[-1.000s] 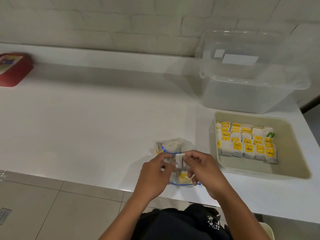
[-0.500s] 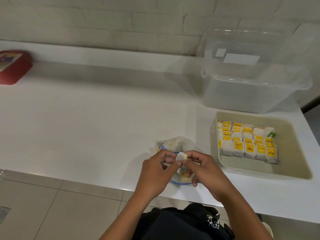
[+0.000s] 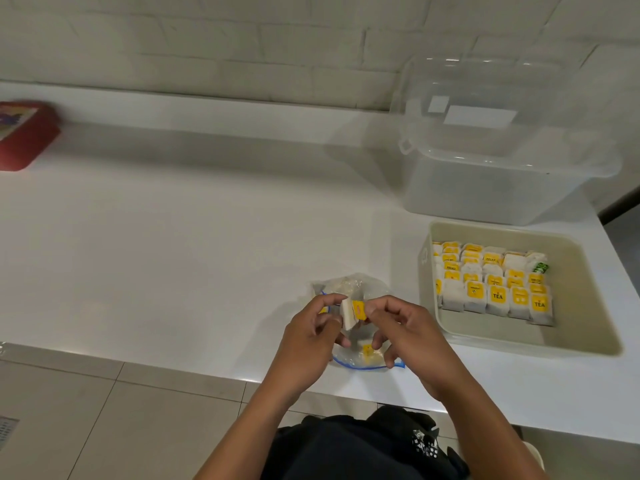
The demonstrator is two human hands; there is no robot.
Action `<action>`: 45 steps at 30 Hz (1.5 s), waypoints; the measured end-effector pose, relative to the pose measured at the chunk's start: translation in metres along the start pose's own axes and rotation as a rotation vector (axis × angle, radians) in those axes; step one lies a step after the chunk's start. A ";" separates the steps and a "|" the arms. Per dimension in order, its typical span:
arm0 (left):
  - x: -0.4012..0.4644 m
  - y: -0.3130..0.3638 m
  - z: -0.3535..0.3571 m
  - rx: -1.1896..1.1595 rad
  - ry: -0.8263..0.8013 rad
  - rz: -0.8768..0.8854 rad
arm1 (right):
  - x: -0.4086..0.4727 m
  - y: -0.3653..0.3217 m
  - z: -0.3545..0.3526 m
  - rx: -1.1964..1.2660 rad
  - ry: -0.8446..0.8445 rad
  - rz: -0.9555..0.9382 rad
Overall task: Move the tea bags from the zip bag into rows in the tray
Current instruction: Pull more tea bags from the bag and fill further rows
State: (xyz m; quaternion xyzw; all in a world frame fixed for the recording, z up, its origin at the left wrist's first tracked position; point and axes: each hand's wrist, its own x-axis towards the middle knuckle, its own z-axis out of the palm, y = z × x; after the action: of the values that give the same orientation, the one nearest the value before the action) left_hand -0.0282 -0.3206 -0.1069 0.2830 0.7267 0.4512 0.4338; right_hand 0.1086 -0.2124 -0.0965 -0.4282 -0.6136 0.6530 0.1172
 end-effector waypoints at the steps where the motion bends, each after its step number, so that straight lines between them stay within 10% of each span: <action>1: -0.001 0.001 -0.001 -0.011 0.000 0.003 | -0.001 -0.001 0.000 0.009 -0.004 0.000; 22: -0.002 -0.006 0.004 0.155 0.117 0.132 | -0.001 -0.006 -0.008 -0.071 0.160 -0.060; 35: 0.005 -0.012 0.007 0.423 0.088 0.396 | -0.002 -0.015 -0.014 -0.722 0.030 -0.376; 45: 0.010 -0.026 0.003 0.651 0.201 0.306 | 0.011 0.007 0.005 -1.140 -0.154 -0.110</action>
State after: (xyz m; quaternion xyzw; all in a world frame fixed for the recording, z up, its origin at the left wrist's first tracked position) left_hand -0.0305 -0.3220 -0.1346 0.4655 0.8205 0.2816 0.1752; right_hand 0.1006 -0.2102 -0.1078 -0.3424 -0.8965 0.2418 -0.1432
